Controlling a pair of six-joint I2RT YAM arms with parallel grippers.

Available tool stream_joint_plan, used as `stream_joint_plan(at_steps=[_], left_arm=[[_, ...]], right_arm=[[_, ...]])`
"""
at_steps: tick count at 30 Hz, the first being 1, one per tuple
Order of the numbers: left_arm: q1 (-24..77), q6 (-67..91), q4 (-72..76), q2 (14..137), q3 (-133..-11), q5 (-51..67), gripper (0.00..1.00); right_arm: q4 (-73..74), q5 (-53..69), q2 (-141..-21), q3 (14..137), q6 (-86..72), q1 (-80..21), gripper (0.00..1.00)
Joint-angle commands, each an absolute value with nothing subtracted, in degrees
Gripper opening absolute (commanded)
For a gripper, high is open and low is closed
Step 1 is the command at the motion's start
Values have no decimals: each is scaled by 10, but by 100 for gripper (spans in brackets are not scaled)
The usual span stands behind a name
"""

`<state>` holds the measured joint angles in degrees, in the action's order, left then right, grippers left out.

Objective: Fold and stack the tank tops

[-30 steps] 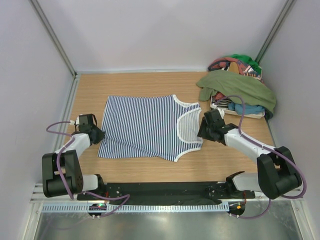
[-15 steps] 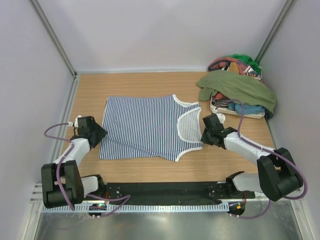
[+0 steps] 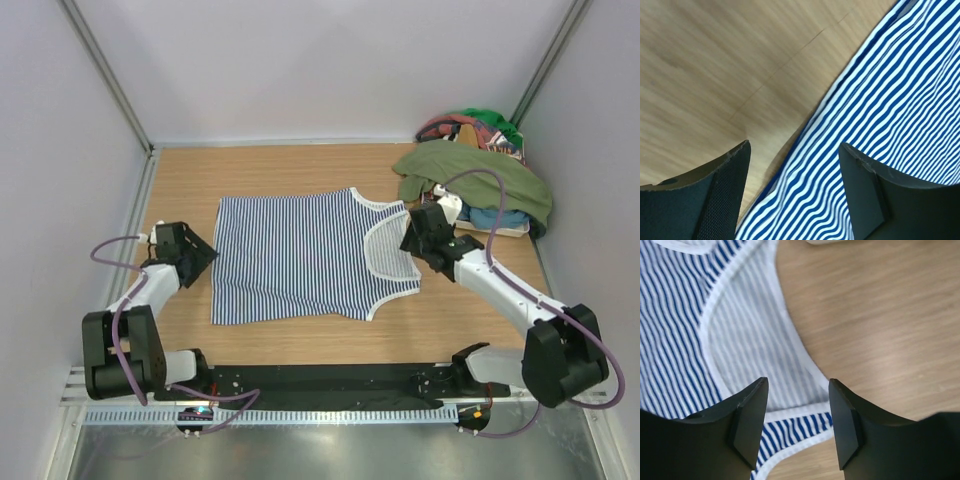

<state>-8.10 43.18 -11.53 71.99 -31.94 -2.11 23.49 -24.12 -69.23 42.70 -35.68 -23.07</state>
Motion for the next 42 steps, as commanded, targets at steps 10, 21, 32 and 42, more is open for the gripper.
stream_joint_plan(at_steps=[10,21,32,42], left_arm=[[-58,432,-98,948,-541,23,69],[-40,416,-120,1058,-648,15,62],[-19,400,-141,1109,-708,-14,19],[-18,405,-165,1167,-790,-33,0]], right_arm=[[178,-96,-1018,792,-261,-230,59],[249,-95,-1251,1034,-174,-230,59],[283,-65,-1368,1135,-167,-229,32],[297,-27,-1434,1250,-189,-197,1]])
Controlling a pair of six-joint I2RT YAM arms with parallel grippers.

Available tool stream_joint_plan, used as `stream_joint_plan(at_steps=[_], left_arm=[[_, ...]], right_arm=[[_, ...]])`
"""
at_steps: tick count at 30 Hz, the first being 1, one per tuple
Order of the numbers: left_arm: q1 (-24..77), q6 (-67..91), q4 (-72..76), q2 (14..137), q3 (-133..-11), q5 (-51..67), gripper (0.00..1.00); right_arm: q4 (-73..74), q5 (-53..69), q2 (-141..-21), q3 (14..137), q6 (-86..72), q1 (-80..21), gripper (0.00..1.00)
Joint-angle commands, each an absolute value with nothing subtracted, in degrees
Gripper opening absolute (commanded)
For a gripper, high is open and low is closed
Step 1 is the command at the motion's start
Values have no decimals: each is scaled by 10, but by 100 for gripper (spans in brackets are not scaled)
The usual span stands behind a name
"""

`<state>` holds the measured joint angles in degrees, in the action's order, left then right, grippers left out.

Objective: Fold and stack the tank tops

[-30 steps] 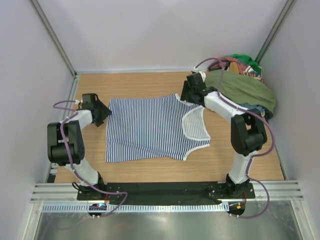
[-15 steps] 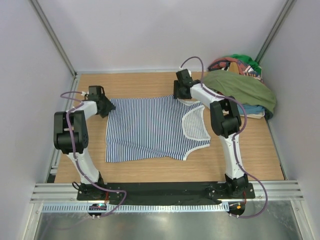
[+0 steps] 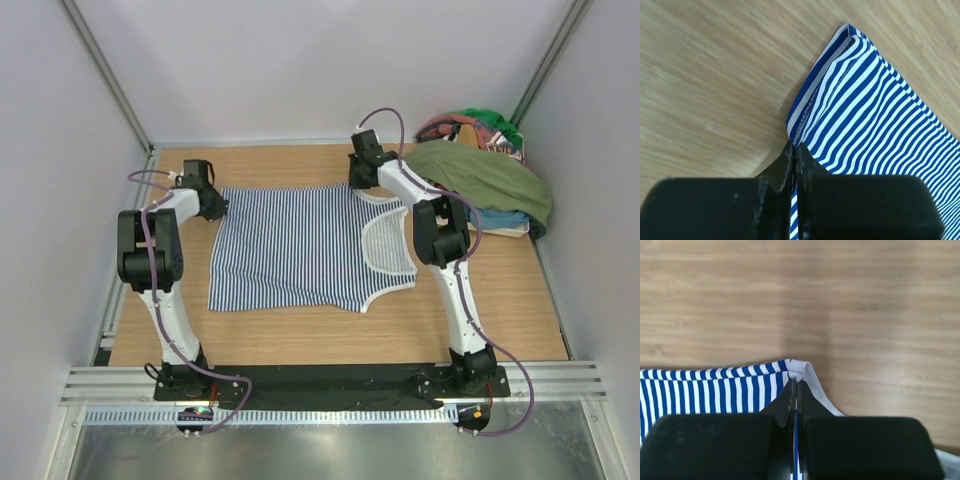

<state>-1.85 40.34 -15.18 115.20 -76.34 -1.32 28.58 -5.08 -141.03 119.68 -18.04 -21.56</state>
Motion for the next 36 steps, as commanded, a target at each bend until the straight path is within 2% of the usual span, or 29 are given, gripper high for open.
stream_joint_plan(at_steps=[1,8,9,10,11,13,14,16,19,21,25,32,34,36], left_arm=[[-18,409,-165,1172,-794,-34,0],[-18,422,-167,1212,-866,-54,1],[-19,419,-177,1216,-877,-54,6],[-18,415,-192,1216,-887,-54,11],[-19,413,-194,1202,-886,-51,20],[-19,413,-183,1173,-867,-56,33],[-19,413,-176,1132,-836,-58,45],[-18,418,-166,1087,-784,-68,55],[-18,428,-164,995,-711,-68,63],[-13,434,-165,925,-674,-66,64],[-6,441,-201,808,-572,-78,79],[-6,462,-267,638,-439,-63,70],[-5,471,-274,587,-393,-54,66],[-5,479,-276,556,-349,-37,64]], right_arm=[[302,-21,-1454,1267,-194,-193,1],[276,30,-1517,1399,-214,-172,2],[270,32,-1515,1399,-218,-171,17],[259,33,-1511,1394,-221,-171,61],[252,33,-1500,1386,-223,-171,70],[228,33,-1453,1334,-227,-171,71],[216,29,-1409,1285,-227,-172,70],[193,25,-1360,1236,-226,-176,69],[190,12,-1271,1151,-220,-185,66],[190,-28,-1219,1070,-216,-205,65],[189,-71,-1065,917,-218,-254,59],[157,-91,-858,605,-267,-318,42],[150,-82,-805,535,-279,-332,36],[156,-82,-780,502,-285,-344,35]])
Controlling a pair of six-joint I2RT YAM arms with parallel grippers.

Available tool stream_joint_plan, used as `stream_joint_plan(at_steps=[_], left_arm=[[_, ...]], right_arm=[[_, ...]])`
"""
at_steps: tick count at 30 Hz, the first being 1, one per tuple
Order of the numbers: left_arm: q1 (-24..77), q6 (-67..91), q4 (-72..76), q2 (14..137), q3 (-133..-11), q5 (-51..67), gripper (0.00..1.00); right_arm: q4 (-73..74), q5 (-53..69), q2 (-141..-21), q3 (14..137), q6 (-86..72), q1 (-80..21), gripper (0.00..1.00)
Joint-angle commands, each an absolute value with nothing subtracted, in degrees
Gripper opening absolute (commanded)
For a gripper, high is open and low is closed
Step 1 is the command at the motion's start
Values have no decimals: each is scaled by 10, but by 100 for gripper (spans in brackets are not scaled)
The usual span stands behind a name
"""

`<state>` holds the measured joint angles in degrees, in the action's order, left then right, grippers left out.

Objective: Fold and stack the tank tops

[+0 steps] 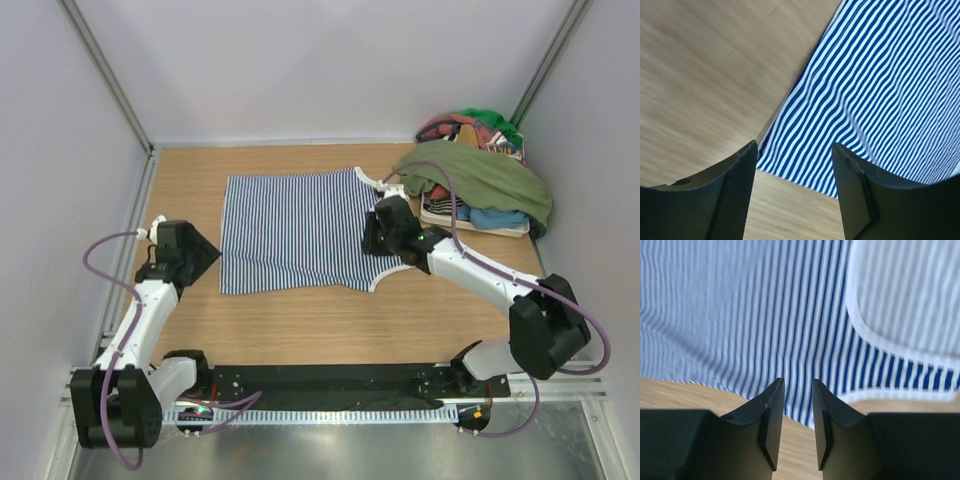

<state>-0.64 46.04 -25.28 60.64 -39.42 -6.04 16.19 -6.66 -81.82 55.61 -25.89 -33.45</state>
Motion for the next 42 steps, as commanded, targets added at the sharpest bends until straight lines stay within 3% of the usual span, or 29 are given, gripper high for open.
stream_joint_plan(at_steps=[1,9,20,27,28,30,32,36,42], left_arm=[[-5,481,-277,538,-337,-33,61],[33,536,-291,449,-250,-42,52],[33,527,-208,556,-232,-88,46],[33,531,-167,599,-235,-80,32],[33,531,-161,602,-235,-80,27],[33,527,-155,606,-236,-76,9],[33,525,-156,607,-241,-77,0],[33,522,-169,591,-244,-86,0],[34,519,-184,563,-244,-92,0]], right_arm=[[160,-83,-770,489,-288,-353,34],[132,-76,-698,366,-328,-369,28],[132,-65,-669,330,-337,-377,27],[129,-62,-664,317,-343,-382,27],[129,-64,-667,316,-344,-382,27],[126,-63,-677,316,-345,-385,29],[118,-64,-690,314,-344,-387,35],[101,-69,-724,330,-338,-388,44],[75,-62,-795,366,-336,-388,40]])
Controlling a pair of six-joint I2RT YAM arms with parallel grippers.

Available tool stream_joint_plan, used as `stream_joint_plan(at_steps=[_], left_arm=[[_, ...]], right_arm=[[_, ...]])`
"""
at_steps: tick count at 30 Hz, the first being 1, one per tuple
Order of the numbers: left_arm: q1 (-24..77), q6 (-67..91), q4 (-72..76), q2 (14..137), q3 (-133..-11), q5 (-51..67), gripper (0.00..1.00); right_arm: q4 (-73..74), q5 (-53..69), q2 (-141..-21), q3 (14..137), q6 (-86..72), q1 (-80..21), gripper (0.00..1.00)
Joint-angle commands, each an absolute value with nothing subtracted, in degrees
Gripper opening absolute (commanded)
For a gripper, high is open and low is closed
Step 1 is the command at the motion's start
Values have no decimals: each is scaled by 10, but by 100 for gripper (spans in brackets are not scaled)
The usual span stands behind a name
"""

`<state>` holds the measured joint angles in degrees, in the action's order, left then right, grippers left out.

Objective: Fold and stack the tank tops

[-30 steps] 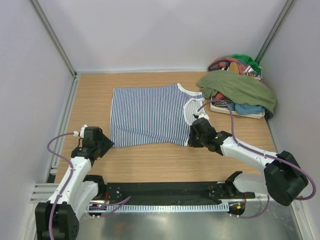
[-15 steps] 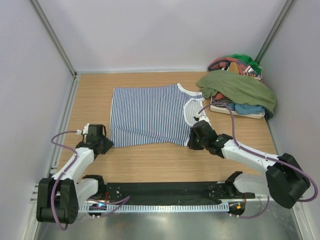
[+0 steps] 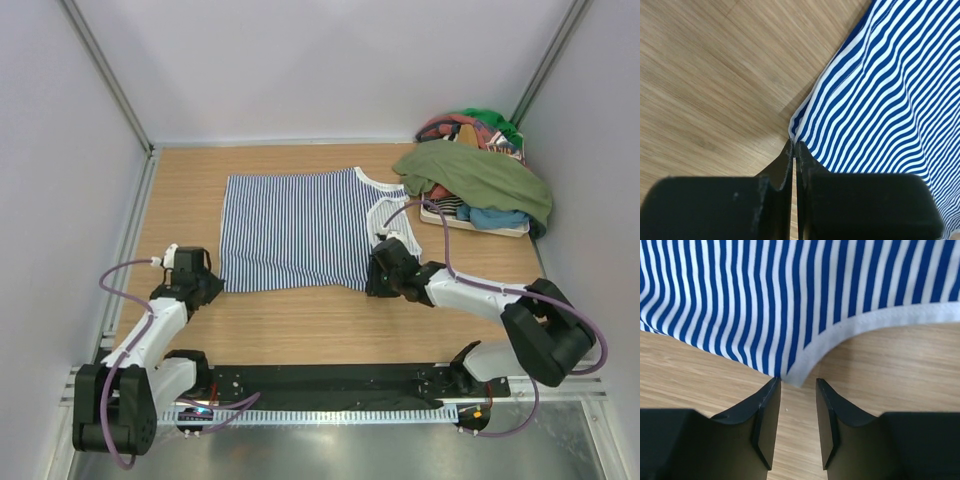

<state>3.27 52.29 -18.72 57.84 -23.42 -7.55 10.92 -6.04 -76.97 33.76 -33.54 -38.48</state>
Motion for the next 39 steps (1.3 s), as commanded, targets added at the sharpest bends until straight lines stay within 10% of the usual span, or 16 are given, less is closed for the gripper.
stream_joint_plan(at_steps=[1,13,28,39], left_arm=[[33,517,-184,564,-245,-90,0],[32,491,-216,577,-280,-87,0],[25,491,-265,522,-299,-100,0],[23,485,-257,546,-304,-113,0]], right_arm=[[69,-61,-806,369,-337,-388,38],[134,-82,-803,411,-337,-387,1],[185,-82,-871,506,-299,-356,7],[143,-10,-883,488,-291,-346,36]])
